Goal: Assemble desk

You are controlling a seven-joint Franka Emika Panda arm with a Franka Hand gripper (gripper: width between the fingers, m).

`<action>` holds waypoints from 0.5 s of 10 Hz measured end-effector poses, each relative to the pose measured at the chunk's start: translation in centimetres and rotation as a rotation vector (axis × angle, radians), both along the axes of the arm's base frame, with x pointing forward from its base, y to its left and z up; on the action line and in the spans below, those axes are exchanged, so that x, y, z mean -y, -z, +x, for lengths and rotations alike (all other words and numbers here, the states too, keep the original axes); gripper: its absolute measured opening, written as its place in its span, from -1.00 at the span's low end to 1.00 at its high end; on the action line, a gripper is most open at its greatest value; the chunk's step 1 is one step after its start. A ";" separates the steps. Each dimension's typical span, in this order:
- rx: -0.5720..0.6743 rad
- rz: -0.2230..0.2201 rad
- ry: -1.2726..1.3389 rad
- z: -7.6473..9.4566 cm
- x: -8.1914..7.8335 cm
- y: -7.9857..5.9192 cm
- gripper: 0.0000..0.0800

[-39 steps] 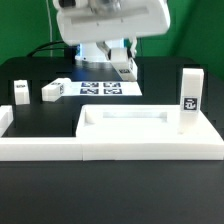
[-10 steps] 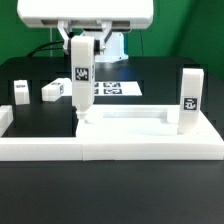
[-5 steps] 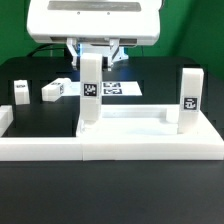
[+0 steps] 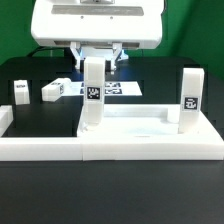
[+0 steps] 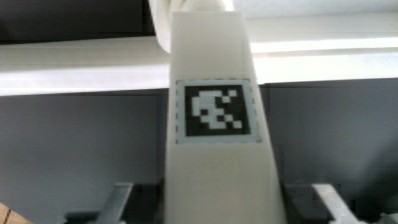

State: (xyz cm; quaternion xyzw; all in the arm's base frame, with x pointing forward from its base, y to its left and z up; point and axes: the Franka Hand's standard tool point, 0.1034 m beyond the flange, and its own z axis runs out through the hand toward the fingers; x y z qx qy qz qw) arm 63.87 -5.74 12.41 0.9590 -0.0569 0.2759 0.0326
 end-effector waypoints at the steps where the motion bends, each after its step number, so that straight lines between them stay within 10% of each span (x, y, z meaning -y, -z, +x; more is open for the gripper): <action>1: 0.003 -0.012 0.004 -0.6 0.2 0.8 -0.27; 5: 0.017 -0.022 0.006 -0.6 0.3 1.0 -0.27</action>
Offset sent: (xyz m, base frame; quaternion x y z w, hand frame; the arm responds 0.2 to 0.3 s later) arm 0.0000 0.0000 0.0000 0.0000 0.0000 0.0000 1.0000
